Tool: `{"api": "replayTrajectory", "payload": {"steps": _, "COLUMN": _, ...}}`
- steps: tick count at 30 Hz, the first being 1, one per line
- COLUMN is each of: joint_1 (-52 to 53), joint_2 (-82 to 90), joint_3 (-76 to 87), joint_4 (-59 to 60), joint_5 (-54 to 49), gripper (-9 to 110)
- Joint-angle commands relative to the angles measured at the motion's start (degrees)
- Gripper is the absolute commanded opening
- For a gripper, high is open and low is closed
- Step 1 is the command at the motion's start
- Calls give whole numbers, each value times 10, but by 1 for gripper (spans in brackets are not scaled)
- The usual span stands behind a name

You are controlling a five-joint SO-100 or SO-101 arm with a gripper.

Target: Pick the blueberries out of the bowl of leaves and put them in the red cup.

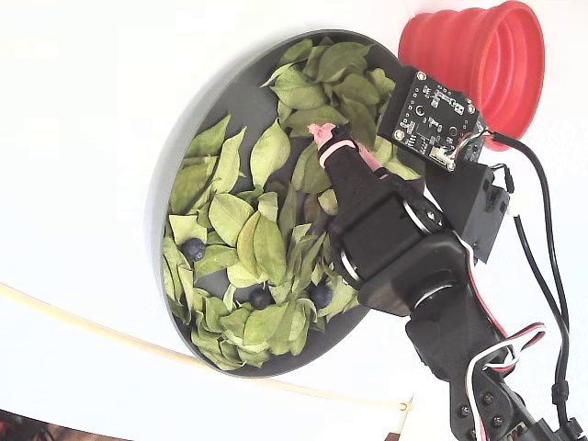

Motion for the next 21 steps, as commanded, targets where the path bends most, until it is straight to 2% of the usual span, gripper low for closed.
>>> {"api": "replayTrajectory", "payload": {"steps": 1, "joint_1": 6, "joint_2": 73, "joint_3": -4, "joint_4": 4, "joint_5": -4, "gripper": 10}}
{"api": "replayTrajectory", "payload": {"steps": 21, "joint_1": 35, "joint_2": 120, "joint_3": -21, "joint_4": 40, "joint_5": 0, "gripper": 10}}
